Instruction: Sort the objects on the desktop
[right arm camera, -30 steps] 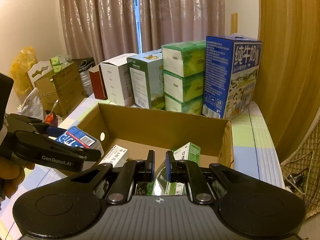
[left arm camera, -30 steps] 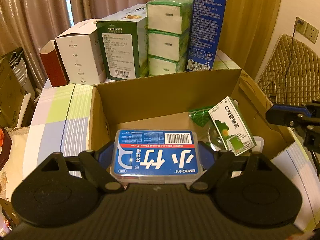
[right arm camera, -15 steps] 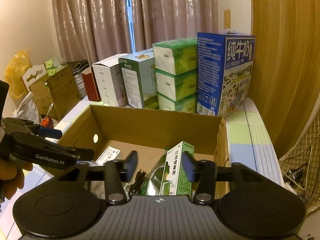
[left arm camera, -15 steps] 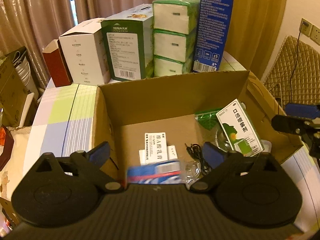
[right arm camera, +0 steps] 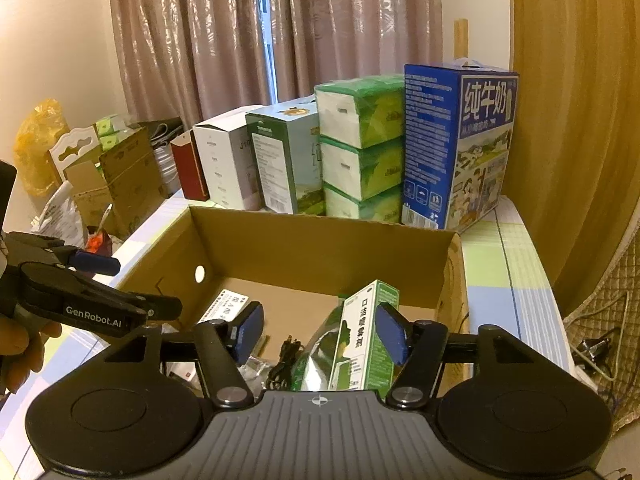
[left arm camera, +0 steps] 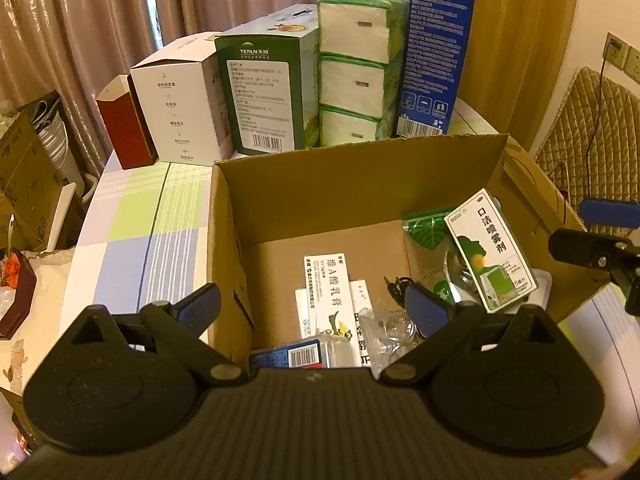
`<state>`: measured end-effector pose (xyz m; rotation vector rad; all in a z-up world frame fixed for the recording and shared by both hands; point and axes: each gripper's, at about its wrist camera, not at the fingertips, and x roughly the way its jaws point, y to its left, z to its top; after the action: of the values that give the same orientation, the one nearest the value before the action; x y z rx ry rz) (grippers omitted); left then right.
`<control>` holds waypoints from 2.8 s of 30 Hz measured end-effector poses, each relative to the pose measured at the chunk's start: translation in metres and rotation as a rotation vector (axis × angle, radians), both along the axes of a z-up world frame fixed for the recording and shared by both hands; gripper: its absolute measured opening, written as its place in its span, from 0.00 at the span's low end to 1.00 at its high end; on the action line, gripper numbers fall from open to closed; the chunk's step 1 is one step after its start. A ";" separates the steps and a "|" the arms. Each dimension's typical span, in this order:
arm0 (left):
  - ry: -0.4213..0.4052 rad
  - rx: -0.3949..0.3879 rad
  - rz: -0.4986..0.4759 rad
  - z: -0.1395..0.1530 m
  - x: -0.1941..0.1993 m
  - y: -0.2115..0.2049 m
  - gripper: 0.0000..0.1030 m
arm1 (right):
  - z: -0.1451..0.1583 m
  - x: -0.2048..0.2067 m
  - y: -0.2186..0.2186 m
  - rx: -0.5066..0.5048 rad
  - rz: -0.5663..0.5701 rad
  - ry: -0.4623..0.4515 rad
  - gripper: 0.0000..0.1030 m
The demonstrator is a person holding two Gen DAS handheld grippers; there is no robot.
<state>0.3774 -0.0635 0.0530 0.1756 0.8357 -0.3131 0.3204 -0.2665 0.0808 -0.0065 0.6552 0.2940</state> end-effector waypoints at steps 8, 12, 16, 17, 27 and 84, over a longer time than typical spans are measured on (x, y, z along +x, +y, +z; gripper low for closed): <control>-0.007 0.040 -0.005 0.003 -0.007 -0.001 0.99 | 0.006 0.002 0.003 0.007 0.004 0.028 0.83; -0.011 0.044 0.008 0.006 -0.010 -0.001 0.99 | 0.010 0.004 0.001 -0.006 -0.020 0.051 0.98; -0.022 0.059 0.023 0.008 -0.013 -0.001 0.99 | 0.012 0.005 -0.002 -0.024 -0.030 0.084 0.98; -0.023 0.059 0.029 0.008 -0.015 -0.001 0.99 | 0.012 0.006 -0.003 -0.024 -0.034 0.095 0.98; -0.058 0.068 0.071 0.016 -0.028 -0.001 0.99 | 0.010 0.002 -0.011 -0.032 -0.067 0.174 0.98; -0.102 -0.064 0.148 0.074 -0.268 0.026 0.99 | 0.070 -0.218 -0.027 -0.038 -0.147 0.103 0.98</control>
<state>0.1095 -0.0375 0.1269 0.0684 0.7327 -0.1897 0.1027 -0.2931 0.1511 0.0207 0.7591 0.1403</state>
